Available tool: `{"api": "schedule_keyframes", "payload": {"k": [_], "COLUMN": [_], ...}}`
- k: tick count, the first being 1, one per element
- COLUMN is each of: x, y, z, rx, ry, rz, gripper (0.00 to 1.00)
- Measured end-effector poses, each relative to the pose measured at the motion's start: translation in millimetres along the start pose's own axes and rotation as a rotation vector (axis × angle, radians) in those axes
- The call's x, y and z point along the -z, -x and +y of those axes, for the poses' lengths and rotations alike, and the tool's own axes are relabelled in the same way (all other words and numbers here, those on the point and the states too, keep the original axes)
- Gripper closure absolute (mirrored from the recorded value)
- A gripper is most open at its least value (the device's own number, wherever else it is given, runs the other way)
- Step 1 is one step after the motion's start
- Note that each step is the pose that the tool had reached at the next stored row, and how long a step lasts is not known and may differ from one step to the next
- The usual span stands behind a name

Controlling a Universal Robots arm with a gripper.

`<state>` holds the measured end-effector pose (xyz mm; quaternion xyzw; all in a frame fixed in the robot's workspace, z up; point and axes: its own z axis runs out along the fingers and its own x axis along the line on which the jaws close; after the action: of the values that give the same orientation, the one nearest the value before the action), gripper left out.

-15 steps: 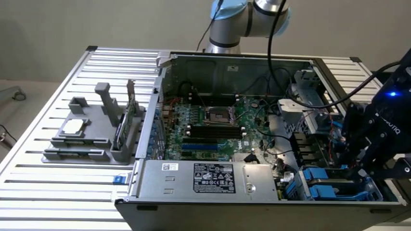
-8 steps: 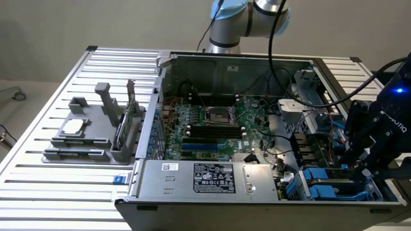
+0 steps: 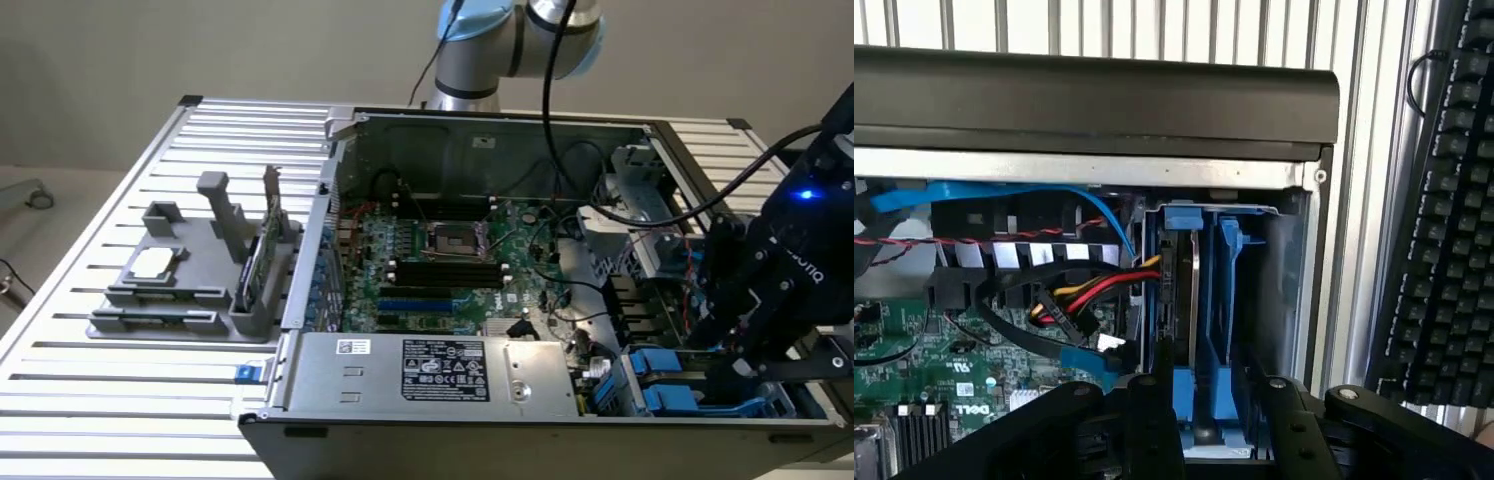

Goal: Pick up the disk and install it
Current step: 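Insert the first disk wire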

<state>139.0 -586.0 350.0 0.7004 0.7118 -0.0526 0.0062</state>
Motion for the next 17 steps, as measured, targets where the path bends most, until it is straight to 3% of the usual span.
{"api": "schedule_keyframes", "payload": {"k": [6,13,17], "x": [0.8,21.5,30.2], "y": [-2.2,-14.4,-26.3], "z": [-16.1,-26.5,-27.3], "rx": [0.000,0.000,0.000], "ry": [0.0000,0.0000,0.0003], "rz": [-0.0001,-0.0015,-0.0052], "gripper": [0.63,0.63,0.63]}}
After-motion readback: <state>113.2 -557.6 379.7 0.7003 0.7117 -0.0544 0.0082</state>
